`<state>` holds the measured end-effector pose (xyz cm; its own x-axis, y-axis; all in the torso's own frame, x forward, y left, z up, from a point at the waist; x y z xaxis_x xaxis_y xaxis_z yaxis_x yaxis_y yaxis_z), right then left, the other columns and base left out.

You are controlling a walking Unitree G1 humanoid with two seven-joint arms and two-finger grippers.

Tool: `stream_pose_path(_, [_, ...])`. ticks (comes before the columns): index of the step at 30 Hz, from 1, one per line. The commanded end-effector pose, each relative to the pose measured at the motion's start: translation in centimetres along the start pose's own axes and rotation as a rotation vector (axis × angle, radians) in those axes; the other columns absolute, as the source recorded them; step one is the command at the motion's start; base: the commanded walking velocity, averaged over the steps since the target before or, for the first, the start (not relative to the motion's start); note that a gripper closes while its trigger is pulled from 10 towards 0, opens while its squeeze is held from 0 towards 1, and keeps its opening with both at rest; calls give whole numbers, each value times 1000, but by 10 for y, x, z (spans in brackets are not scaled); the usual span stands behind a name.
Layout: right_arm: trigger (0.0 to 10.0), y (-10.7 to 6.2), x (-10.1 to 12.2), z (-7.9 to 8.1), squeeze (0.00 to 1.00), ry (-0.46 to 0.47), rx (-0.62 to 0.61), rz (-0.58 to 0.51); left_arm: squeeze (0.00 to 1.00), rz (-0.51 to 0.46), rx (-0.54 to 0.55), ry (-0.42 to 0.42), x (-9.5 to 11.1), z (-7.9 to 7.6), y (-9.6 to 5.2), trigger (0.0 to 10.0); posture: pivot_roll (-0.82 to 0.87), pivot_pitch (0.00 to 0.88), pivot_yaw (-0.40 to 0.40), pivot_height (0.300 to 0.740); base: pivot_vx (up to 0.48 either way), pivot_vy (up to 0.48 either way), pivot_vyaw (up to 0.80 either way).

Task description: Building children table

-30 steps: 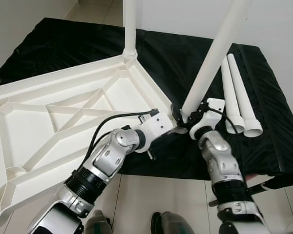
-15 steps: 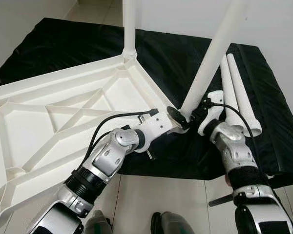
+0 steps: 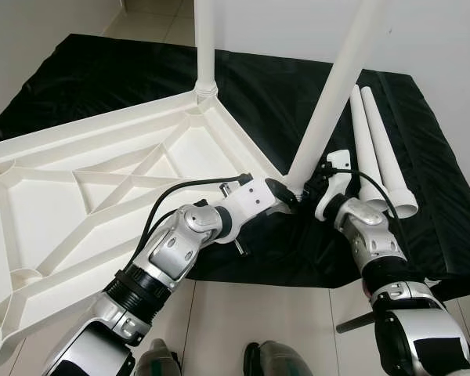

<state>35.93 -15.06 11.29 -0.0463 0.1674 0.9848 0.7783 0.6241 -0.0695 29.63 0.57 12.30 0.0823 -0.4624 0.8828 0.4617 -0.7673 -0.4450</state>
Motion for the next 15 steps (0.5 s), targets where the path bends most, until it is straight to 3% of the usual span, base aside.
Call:
stream_pose_path(1, [2706,3,0,2,0,-1,12,-4,0,20,-97,35,-1,-14,6,10000,-64,0,-14,740,0,0,0])
stream_pose_path(2, [2706,3,0,2,0,-1,12,-4,0,20,-97,35,-1,-14,6,10000,-64,0,-14,740,0,0,0])
stream_pose_path(3, [0,3,-1,2,0,12,16,-10,0,20,-99,37,-1,-14,7,10000,-67,0,-12,740,0,0,0])
stream_pose_path(15, [0,-2,1,0,0,14,-59,-63,0,18,-119,60,2,-12,10,10000,-102,0,11,740,0,0,0])
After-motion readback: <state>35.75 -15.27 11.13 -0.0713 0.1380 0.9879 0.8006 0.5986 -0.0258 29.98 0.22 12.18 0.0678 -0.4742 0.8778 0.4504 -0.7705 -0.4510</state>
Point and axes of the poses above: a point about 5 cm out from each wrist's last joint towards the gripper, its own y axis pointing out of the wrist towards the gripper, its own x axis along the axis of the wrist's last joint, z = x × y, the point moved 2 cm from there along y, pointing out of the wrist towards the gripper, and after that the axes turned 8 degrees about -y, right-handed, at the moved point
